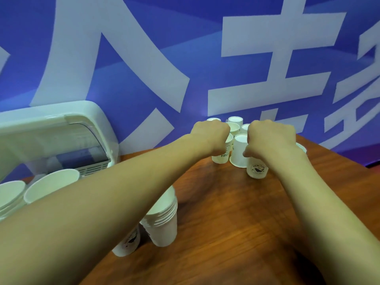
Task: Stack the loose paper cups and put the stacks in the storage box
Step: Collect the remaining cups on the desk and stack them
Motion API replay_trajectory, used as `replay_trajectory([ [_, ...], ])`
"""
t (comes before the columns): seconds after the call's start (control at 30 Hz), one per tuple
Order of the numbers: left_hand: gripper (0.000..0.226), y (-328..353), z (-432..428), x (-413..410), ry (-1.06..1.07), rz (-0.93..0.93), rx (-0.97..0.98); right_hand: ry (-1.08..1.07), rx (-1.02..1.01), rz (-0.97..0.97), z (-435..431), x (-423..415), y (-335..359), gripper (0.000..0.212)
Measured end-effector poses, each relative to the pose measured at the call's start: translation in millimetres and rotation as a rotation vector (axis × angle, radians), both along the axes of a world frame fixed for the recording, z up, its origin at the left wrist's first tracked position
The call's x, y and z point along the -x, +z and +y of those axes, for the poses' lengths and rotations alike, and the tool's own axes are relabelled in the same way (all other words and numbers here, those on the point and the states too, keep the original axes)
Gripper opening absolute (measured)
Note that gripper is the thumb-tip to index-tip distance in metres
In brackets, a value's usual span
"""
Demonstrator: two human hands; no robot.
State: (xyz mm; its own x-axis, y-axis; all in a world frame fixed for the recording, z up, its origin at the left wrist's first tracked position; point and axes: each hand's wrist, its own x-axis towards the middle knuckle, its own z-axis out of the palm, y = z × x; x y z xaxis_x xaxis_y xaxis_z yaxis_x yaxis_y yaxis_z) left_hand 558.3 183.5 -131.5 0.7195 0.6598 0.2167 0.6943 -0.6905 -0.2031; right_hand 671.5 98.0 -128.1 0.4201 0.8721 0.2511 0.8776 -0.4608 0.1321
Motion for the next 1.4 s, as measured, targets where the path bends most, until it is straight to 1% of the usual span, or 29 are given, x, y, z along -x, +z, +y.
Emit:
replay_trajectory([
  [0.07, 0.027, -2, 1, -6, 0.01, 0.013, 0.01, -0.032, 0.095, 0.004, -5, -3, 6, 0.034],
  [0.13, 0.014, -3, 3, -10, 0.042, 0.031, 0.016, -0.045, 0.172, 0.049, -8, -9, 8, 0.039],
  [0.27, 0.006, -9, 5, -12, 0.073, 0.078, 0.001, -0.023, 0.239, 0.171, -5, -16, 2, 0.031],
  [0.4, 0.004, -9, 0, -8, 0.047, 0.104, -0.043, 0.025, 0.243, 0.186, -4, -14, 3, 0.026],
  [0.47, 0.008, -6, -8, -1, 0.025, 0.099, -0.07, 0.047, 0.214, 0.174, -4, -10, 5, 0.023],
  [0.57, 0.007, 3, -21, 17, 0.005, 0.053, -0.122, 0.122, 0.146, 0.155, -5, 1, 8, 0.017],
  [0.63, 0.012, 10, -30, 34, 0.016, 0.005, -0.15, 0.179, 0.077, 0.144, -5, 10, 10, 0.016],
  [0.73, 0.018, 21, -43, 62, 0.043, -0.081, -0.134, 0.259, -0.03, 0.121, -11, 27, 15, 0.016],
  [0.83, 0.022, 26, -54, 89, 0.059, -0.16, -0.151, 0.352, -0.11, 0.131, -20, 42, 24, 0.01],
  [0.9, 0.022, 29, -61, 107, 0.075, -0.211, -0.194, 0.431, -0.165, 0.199, -25, 52, 28, 0.007],
  [0.97, 0.023, 34, -68, 123, 0.108, -0.257, -0.227, 0.502, -0.225, 0.262, -27, 62, 30, 0.008],
  [1.13, 0.028, 49, -83, 158, 0.151, -0.302, -0.276, 0.639, -0.367, 0.377, -33, 77, 33, 0.011],
  [1.3, 0.028, 66, -118, 188, 0.168, -0.293, -0.353, 0.876, -0.372, 0.587, -45, 80, 45, 0.004],
  [1.4, 0.027, 69, -140, 204, 0.202, -0.307, -0.333, 0.979, -0.366, 0.672, -55, 86, 50, 0.004],
])
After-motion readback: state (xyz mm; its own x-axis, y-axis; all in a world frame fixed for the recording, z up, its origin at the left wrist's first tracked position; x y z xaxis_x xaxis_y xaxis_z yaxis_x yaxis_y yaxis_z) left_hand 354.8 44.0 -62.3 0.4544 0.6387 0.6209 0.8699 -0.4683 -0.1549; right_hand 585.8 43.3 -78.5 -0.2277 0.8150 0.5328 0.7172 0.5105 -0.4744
